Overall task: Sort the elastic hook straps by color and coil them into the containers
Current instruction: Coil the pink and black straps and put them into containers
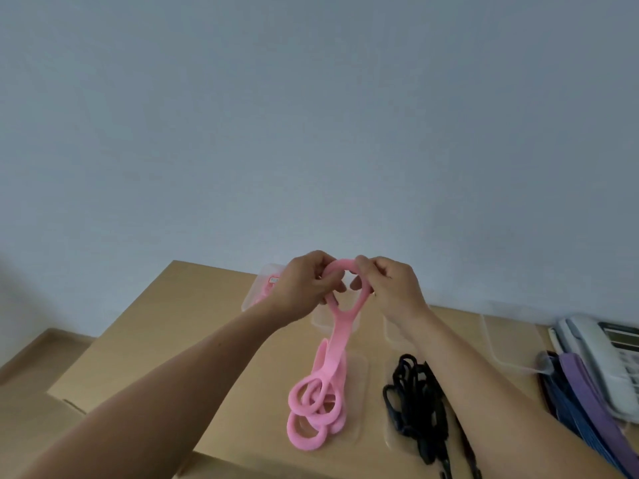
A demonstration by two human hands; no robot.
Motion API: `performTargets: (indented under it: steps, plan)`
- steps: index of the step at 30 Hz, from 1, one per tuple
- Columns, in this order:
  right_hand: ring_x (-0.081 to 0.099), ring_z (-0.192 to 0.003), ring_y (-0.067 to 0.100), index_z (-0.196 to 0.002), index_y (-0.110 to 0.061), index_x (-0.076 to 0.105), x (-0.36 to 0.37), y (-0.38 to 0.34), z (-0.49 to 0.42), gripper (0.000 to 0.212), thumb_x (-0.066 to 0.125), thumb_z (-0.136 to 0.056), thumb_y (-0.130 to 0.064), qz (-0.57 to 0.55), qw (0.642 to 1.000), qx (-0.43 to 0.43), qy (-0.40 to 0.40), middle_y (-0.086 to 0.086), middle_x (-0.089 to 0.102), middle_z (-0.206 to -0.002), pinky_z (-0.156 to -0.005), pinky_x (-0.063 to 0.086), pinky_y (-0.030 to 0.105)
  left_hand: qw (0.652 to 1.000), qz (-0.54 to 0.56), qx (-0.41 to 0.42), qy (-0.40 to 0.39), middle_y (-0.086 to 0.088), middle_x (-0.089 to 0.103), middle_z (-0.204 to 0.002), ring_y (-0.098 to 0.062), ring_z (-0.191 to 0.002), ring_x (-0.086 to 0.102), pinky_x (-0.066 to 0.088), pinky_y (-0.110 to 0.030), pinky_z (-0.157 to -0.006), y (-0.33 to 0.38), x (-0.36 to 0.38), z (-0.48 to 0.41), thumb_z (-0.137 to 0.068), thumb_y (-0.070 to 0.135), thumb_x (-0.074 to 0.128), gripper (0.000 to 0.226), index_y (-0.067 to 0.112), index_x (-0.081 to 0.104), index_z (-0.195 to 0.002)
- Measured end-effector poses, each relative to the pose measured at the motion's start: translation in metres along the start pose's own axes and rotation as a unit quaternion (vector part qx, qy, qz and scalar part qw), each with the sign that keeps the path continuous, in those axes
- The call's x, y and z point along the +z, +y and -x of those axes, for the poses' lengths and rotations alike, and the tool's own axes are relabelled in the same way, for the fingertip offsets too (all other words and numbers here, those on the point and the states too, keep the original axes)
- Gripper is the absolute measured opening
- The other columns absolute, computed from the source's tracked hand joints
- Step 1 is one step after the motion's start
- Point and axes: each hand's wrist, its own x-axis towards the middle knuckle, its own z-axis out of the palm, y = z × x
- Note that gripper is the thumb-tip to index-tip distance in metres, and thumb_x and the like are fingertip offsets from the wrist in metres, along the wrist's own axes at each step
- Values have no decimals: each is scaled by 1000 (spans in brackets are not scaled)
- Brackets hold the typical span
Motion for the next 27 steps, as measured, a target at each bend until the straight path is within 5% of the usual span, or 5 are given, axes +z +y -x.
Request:
performTargets:
  steps: [5, 12, 17, 22, 27]
  plan:
    - [63, -62, 0, -83, -18, 73, 5, -21, -4, 26, 58, -96, -36, -68, 997, 16, -10, -6, 75, -77, -56, 44, 12, 992, 92, -61, -59, -10, 77, -87, -27, -81, 75, 60, -41, -71, 3, -18, -5, -98, 34, 59, 28, 6, 58, -99]
    - [63, -73, 7, -87, -24, 78, 16, -52, -11, 7, 71, -88, -26, -123, 992, 19, -15, -1, 76, -84, -56, 43, 20, 974, 167, -79, -132, -20, 74, -92, -39, -79, 73, 59, -40, -63, 12, -58, -17, -95, 27, 61, 27, 3, 61, -108]
    - [60, -69, 1, -88, -28, 76, 32, -57, -13, 8, 77, -84, -23, -87, 996, -5, 4, -10, 72, -77, -59, 44, 14, 964, 196, -115, -139, -18, 73, -83, -37, -70, 71, 57, -37, -58, 17, -75, -23, -89, 44, 63, 42, 4, 64, -101]
    - [62, -73, 5, -87, -30, 73, 42, -49, -8, 9, 80, -81, -27, -39, 998, -21, 37, -11, 73, -81, -68, 50, 17, 967, 198, -56, -150, -17, 73, -87, -32, -71, 72, 58, -35, -61, 7, -79, -25, -91, 14, 68, 14, 3, 63, -98]
    - [57, -59, 6, -85, -27, 75, 34, -46, -4, 8, 69, -90, -28, -57, 998, 8, 23, -8, 71, -76, -57, 47, 21, 982, 146, 7, -117, -15, 70, -84, -32, -74, 73, 61, -40, -67, 1, -72, -27, -85, 14, 76, 16, 7, 65, -95]
